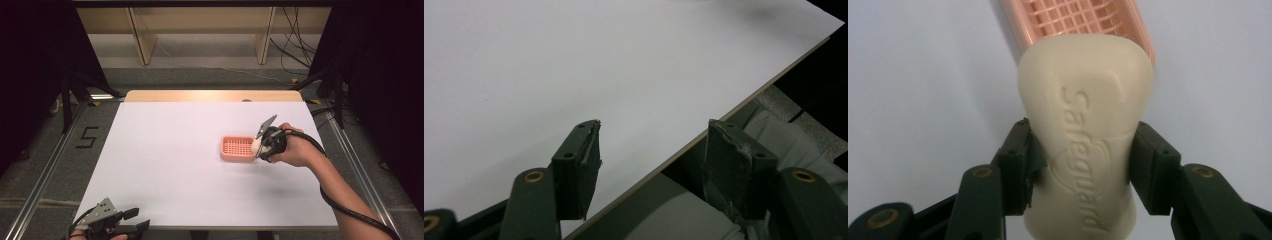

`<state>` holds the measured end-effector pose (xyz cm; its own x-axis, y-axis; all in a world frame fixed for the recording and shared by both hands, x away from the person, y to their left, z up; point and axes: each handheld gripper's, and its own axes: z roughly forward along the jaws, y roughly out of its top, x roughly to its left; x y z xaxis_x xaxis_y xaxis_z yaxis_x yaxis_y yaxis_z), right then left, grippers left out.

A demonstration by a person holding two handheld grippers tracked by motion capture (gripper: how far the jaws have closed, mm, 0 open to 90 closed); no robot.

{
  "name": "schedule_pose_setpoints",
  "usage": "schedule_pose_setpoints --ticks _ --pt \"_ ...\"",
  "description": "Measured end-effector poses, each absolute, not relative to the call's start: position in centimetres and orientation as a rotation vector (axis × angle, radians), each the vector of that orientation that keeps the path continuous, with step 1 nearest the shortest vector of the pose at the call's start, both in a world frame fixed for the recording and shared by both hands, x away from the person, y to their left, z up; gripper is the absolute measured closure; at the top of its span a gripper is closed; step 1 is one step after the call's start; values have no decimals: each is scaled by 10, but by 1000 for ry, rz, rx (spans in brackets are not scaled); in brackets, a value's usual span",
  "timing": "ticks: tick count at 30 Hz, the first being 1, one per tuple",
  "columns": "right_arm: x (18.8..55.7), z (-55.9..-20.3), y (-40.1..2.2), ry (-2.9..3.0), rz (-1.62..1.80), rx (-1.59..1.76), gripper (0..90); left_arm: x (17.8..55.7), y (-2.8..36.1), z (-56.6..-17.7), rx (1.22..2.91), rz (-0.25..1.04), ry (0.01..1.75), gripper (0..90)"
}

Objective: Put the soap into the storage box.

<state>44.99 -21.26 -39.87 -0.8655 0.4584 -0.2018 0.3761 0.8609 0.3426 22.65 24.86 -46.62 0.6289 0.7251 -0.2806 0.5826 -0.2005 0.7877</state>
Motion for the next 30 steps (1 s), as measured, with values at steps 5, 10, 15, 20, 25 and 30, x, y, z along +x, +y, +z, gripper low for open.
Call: schedule_pose_setpoints --ticks 5,10,15,20,25,30 --pt "452 -399 -210 2769 427 636 506 227 249 -466 1892 182 1040 387" --pt "454 -401 -207 2787 447 621 506 227 249 -466 1891 183 1040 387" --pt "457 -401 -204 2783 446 574 506 226 248 -466 1891 182 1036 387" --pt "458 -400 -202 2790 450 584 506 227 249 -466 1900 180 1036 387" --pt "460 -400 -200 2792 446 579 506 226 248 -466 1882 168 1052 386" --pt "460 -401 -196 2788 440 576 506 227 248 -466 1887 179 1038 386"
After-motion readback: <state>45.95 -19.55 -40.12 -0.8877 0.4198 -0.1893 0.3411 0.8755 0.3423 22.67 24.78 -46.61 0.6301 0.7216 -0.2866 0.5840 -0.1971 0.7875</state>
